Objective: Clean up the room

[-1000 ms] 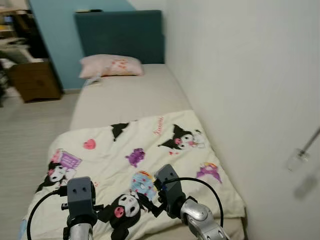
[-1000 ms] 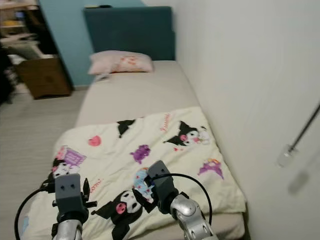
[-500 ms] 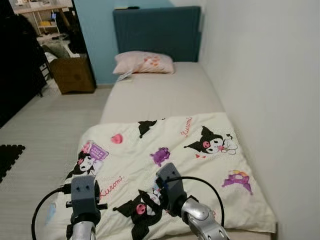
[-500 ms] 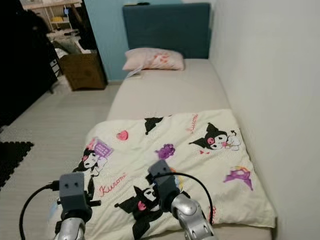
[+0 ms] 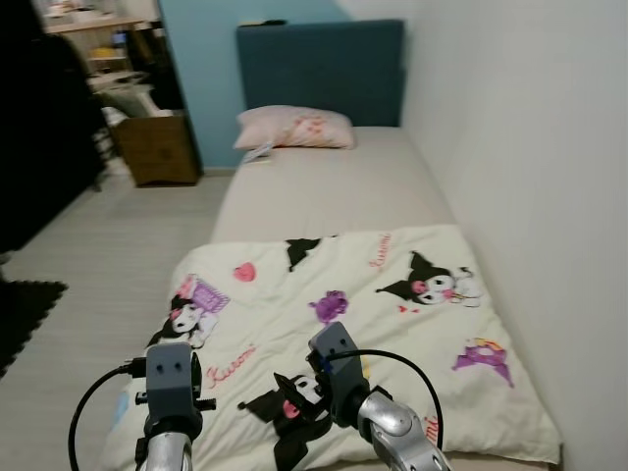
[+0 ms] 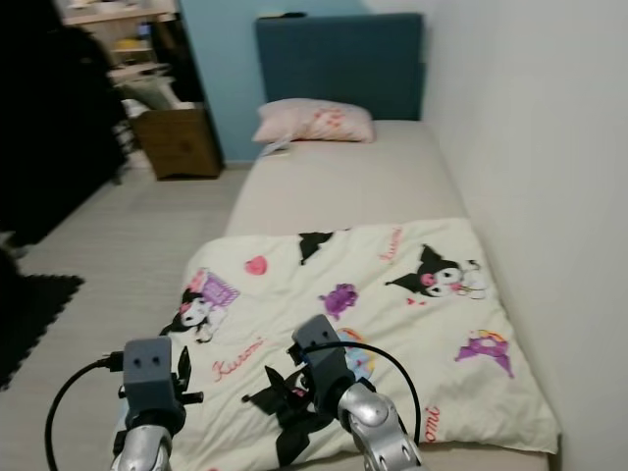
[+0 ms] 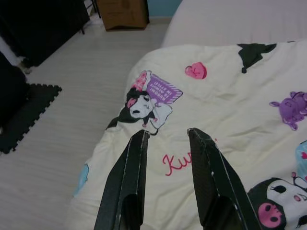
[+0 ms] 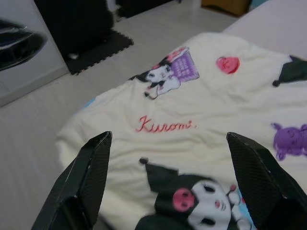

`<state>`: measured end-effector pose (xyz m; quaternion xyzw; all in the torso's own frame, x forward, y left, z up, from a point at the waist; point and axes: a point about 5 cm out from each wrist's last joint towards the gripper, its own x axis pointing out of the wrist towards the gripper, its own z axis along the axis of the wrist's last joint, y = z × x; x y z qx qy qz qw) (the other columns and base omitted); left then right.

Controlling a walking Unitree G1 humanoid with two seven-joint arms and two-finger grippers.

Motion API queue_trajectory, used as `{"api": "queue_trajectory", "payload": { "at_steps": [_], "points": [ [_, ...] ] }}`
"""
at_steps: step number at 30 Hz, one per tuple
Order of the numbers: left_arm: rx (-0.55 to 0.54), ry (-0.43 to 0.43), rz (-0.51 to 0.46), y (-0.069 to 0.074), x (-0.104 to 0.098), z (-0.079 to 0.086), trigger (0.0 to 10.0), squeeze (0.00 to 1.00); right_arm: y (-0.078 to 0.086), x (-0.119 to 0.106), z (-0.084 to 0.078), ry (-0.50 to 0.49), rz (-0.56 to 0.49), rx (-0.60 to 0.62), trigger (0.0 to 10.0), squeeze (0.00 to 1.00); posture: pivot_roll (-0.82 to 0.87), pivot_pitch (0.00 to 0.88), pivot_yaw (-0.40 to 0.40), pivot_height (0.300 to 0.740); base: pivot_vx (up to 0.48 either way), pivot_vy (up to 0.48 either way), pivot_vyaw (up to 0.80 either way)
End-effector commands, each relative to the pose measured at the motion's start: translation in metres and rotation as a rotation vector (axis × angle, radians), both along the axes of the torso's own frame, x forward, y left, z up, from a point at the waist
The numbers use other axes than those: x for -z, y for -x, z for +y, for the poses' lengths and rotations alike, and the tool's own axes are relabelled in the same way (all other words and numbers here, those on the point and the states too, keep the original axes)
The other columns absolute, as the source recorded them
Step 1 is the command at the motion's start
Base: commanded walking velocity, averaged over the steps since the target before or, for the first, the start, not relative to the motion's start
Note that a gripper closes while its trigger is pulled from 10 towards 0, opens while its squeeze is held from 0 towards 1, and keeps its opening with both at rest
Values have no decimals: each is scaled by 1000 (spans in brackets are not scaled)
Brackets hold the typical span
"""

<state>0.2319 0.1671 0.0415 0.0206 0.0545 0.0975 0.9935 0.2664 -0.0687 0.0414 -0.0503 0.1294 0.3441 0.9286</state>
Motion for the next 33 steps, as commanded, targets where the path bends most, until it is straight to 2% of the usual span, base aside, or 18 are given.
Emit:
{"api": "queue_trajectory", "payload": {
  "at_steps": [1,3,9,25,33],
  "points": [
    [-7,-22,34,1,5,6,10000,0,0,1,4,-1,2,-8,10000,0,-30,0,17,740,0,0,800],
    [0,-25,42,1,5,6,10000,0,0,1,3,-4,4,-1,10000,0,-30,0,20,740,0,0,800],
    [28,-34,56,-1,6,4,10000,0,-4,2,-4,-12,21,65,10000,0,-31,0,24,740,0,0,0],
    [77,-22,85,-3,9,-2,10000,0,-4,7,-9,4,47,102,10000,0,-42,0,34,740,0,0,0],
    [80,-16,86,-5,9,-3,10000,0,-3,10,-10,7,78,106,10000,0,-47,0,38,740,0,0,-800]
  ]
}}
